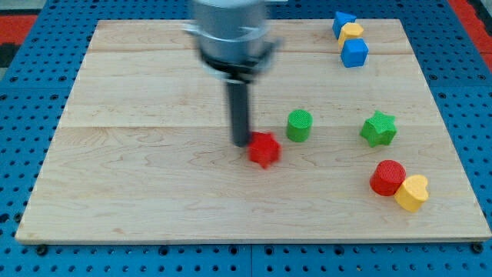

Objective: Push the red star into the red circle

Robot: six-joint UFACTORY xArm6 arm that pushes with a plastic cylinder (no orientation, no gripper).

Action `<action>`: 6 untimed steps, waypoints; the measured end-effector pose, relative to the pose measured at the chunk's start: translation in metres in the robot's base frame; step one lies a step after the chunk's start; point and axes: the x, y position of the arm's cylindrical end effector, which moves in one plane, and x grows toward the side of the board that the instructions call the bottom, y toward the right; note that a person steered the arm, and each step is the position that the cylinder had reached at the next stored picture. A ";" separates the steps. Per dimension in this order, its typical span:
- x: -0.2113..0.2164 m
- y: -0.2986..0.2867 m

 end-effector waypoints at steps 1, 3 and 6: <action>0.023 0.043; 0.053 0.032; 0.038 -0.059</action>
